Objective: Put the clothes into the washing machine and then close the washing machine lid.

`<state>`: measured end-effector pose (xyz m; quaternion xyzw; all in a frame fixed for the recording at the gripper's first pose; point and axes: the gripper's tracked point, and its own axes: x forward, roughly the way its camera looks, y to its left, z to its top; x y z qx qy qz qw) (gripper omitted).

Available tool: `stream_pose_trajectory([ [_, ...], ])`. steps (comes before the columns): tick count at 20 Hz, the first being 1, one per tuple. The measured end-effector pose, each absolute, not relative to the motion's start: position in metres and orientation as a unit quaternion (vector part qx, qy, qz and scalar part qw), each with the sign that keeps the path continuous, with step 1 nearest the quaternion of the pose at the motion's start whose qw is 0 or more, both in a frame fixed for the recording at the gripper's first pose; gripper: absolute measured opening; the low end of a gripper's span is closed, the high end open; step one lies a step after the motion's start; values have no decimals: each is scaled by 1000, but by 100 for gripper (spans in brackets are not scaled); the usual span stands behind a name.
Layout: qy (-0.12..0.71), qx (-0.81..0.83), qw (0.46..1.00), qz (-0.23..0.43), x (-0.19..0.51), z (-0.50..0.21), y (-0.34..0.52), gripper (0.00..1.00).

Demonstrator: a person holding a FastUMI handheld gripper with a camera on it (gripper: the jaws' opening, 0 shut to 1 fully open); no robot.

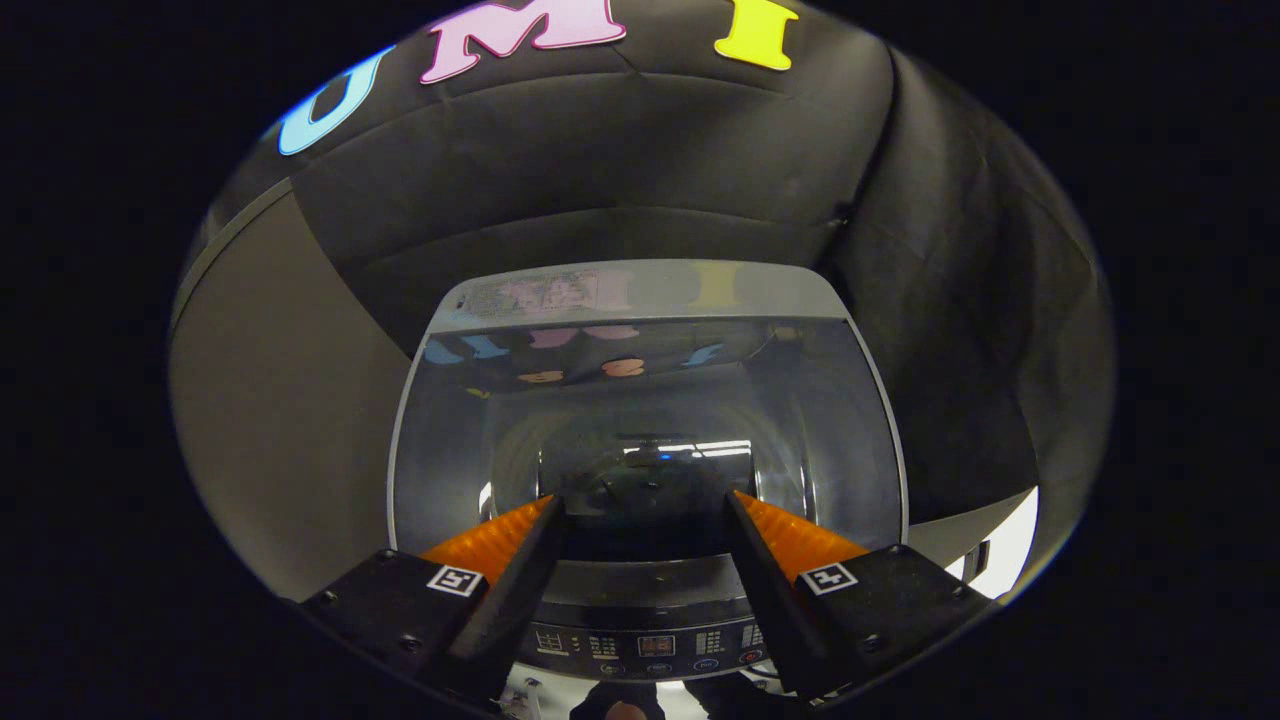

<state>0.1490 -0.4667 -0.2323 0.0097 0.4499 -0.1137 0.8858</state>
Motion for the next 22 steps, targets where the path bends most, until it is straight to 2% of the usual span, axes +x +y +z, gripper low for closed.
stream_pose_trajectory([
  [3, 451, 8, 885, -115, 147, -226, -467, 99],
  [6, 417, 7, 903, -107, 154, -197, -464, 99],
  [15, 228, -1, 969, -93, 173, -42, -457, 99],
  [22, 95, -17, 994, -47, 152, 69, -426, 99],
])
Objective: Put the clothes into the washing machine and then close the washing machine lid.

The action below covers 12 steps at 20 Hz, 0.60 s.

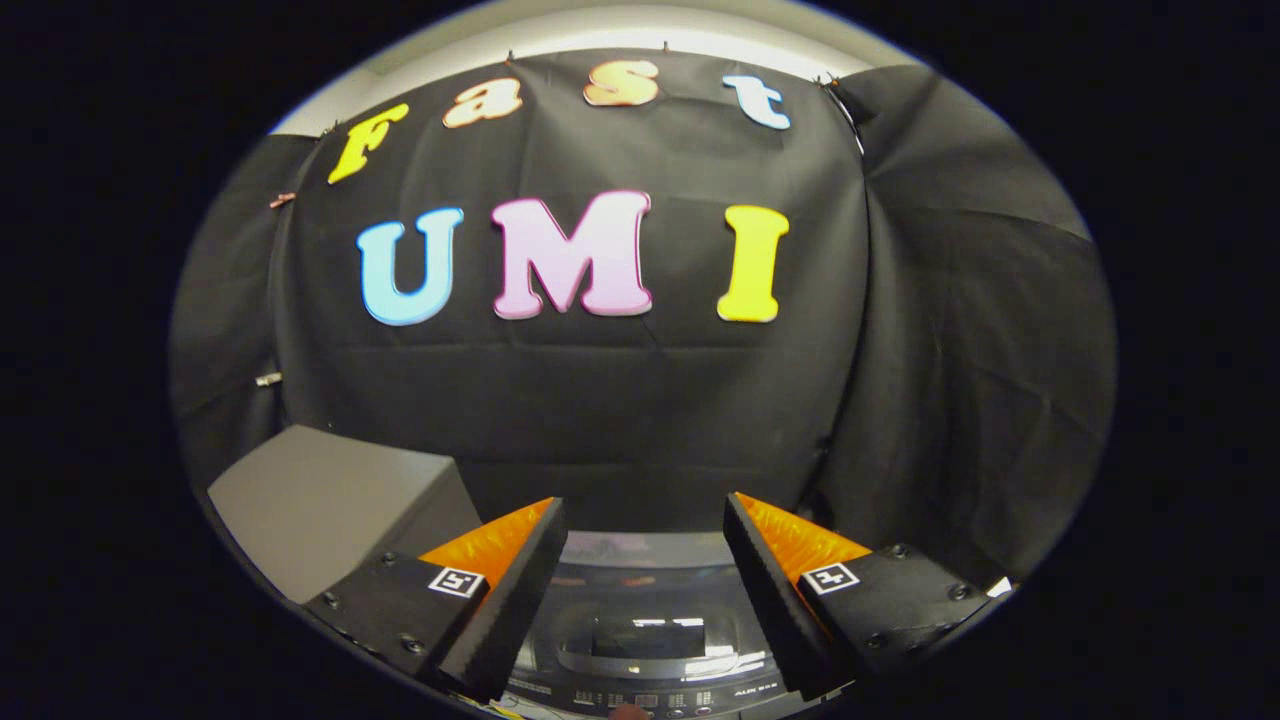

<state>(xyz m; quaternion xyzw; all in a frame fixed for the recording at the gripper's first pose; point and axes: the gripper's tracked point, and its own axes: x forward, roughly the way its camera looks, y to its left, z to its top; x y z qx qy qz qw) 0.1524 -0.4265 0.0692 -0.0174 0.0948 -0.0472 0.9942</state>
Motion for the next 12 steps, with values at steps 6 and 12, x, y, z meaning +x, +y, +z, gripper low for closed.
stream_pose_trajectory([
  [6, -10, -9, 1000, -14, 125, 148, -390, 99],
  [12, -50, -4, 999, -5, 97, 182, -385, 99],
])
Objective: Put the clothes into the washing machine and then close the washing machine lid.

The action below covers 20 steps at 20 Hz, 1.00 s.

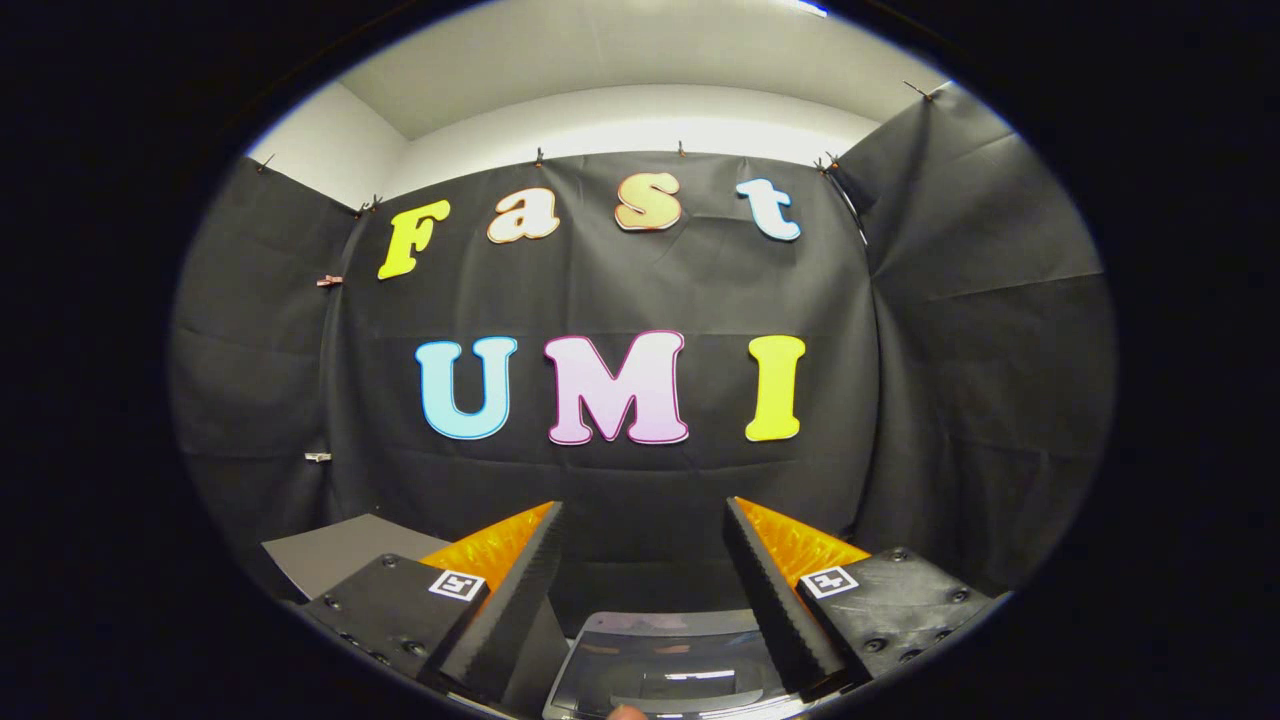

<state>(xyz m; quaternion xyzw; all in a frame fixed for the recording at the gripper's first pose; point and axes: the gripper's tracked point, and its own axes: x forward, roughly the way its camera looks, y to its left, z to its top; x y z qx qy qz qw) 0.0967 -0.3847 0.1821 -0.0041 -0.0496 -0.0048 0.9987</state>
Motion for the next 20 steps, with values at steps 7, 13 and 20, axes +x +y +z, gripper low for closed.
stream_pose_trajectory([
  [7, -51, -9, 999, -3, 86, 184, -374, 99],
  [13, -45, 9, 999, 5, 86, 179, -372, 99],
  [20, -55, 10, 998, 1, 87, 185, -385, 99],
])
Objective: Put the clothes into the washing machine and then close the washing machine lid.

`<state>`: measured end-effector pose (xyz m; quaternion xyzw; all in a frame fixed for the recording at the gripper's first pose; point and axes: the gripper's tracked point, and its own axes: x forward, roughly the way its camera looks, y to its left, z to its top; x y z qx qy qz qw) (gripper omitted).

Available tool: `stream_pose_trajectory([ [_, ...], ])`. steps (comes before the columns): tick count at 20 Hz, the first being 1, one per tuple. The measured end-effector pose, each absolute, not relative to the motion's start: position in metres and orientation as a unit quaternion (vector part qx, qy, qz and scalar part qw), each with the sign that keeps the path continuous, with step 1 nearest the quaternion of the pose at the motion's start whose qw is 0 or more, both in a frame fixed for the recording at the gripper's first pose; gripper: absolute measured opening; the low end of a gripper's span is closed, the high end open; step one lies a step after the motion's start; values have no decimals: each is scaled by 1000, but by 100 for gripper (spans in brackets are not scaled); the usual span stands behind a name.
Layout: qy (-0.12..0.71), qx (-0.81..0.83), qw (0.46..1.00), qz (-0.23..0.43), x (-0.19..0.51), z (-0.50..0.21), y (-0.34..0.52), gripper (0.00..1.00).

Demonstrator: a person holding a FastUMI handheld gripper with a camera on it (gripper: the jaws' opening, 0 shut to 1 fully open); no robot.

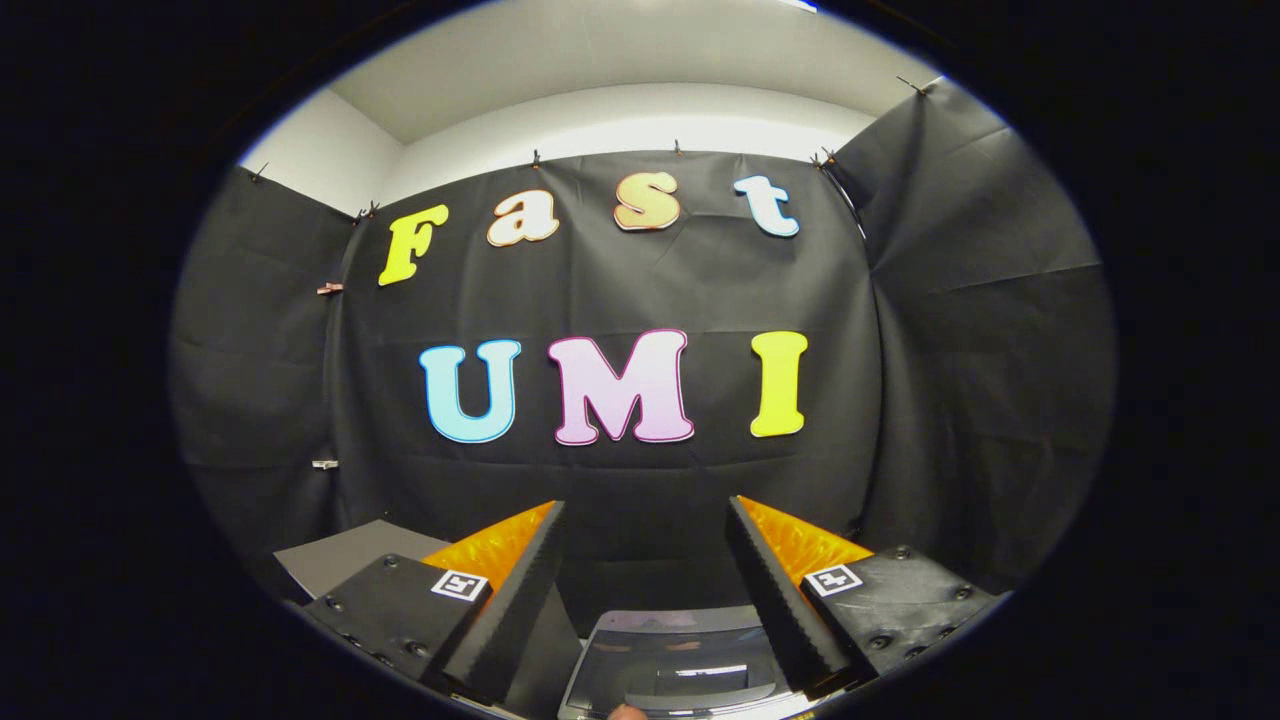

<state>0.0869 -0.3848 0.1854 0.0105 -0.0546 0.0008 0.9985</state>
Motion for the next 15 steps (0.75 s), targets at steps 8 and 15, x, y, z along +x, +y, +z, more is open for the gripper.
stream_pose_trajectory([
  [8, -43, 0, 999, 10, 90, 180, -381, 99],
  [15, -44, -2, 999, 10, 92, 179, -374, 99],
])
